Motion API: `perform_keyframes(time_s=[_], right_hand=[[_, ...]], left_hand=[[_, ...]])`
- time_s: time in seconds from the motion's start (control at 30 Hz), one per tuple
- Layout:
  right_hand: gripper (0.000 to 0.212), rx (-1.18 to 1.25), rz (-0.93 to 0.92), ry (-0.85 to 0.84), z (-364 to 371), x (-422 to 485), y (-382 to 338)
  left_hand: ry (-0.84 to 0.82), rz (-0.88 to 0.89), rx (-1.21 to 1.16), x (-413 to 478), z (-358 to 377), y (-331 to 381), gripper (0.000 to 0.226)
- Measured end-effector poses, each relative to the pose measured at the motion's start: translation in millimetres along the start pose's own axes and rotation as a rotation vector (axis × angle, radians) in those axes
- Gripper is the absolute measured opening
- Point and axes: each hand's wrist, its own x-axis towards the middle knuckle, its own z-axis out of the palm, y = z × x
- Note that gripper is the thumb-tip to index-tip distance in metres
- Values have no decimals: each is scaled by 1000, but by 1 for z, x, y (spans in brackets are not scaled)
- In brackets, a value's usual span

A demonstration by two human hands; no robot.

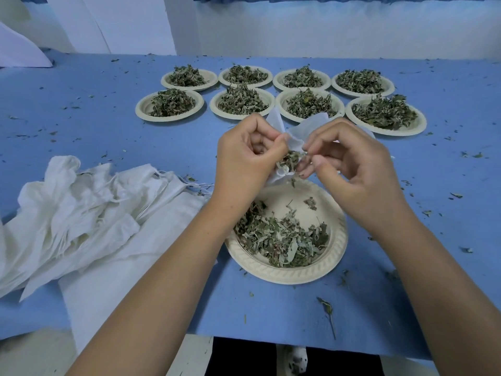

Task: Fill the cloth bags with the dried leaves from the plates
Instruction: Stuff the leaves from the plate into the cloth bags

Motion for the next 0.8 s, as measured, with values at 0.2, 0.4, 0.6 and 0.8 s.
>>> perform_keyframes(time_s=[0.2, 0.4, 0.6, 0.8], right_hand=[[34, -23, 48, 25, 19, -5, -3], [14, 230, 157, 187, 17, -4, -4], [6, -127, 52, 173, 17, -4, -1], [16, -181, -53, 102, 9, -3, -5]], left_hand=[[-42, 37, 57, -5, 4, 2, 25], [-37, 16, 44, -4, 3, 3, 25], [-116, 47, 15, -7, 3, 7, 25], [44, -2, -19, 0, -1, 4, 25]])
